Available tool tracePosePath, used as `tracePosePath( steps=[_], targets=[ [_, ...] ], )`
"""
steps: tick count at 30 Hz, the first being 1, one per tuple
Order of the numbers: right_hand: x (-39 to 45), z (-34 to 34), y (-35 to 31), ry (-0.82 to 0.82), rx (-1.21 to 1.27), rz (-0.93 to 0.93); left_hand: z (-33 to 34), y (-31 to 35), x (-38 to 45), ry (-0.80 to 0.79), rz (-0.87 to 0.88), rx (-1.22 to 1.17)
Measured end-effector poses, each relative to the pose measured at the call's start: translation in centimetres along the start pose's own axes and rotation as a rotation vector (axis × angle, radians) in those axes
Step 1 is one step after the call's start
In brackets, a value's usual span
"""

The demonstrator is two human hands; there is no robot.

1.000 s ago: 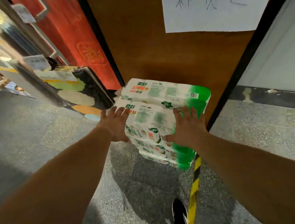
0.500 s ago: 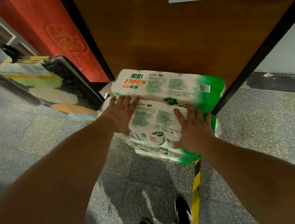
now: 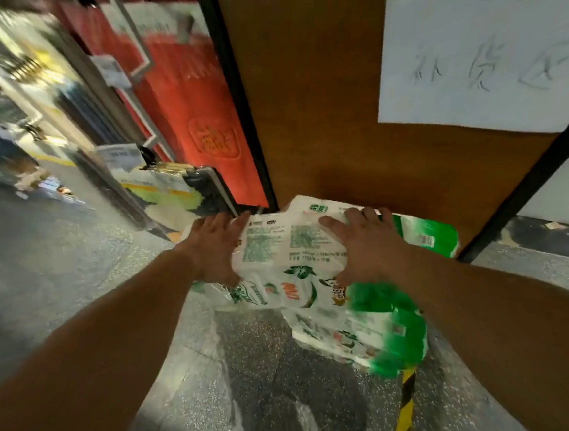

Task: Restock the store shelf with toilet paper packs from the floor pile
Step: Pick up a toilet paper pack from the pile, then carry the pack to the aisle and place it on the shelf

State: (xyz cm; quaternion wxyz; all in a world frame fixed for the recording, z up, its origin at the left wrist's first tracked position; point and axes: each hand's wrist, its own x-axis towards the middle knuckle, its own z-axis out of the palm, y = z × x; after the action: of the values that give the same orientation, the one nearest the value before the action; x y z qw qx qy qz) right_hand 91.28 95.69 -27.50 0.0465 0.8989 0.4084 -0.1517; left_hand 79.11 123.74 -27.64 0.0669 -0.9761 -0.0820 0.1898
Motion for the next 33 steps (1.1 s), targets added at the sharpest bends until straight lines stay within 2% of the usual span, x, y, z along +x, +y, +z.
tracePosePath(
  steps=[7,13,16,23,28,33],
  targets=[
    [1.1,-16.5,-11.0,0.200,-0.043,-0.291,-11.5,-11.2,-16.3,0.177,-0.331,-0.036],
    [-1.0,-25.7,-24.4,0.297,-0.059,-0.572,-14.9,-18.0,-33.6,0.272,-0.627,-0.057],
    [-3.3,-28.7,-31.6,0.315,-0.037,-0.719,-14.9,-19.5,-42.6,0.314,-0.772,-0.087],
    [-8.9,-32.8,-46.8,0.315,-0.090,-1.016,-13.1,-20.4,-60.1,0.304,-1.085,-0.171],
    [-11.6,-33.0,-54.6,0.352,-0.167,-1.204,-11.3,-18.4,-68.0,0.297,-1.288,-0.178],
    [-13.3,-33.1,-60.1,0.299,-0.117,-1.397,-11.1,-15.6,-72.8,0.254,-1.483,-0.197]
  ],
)
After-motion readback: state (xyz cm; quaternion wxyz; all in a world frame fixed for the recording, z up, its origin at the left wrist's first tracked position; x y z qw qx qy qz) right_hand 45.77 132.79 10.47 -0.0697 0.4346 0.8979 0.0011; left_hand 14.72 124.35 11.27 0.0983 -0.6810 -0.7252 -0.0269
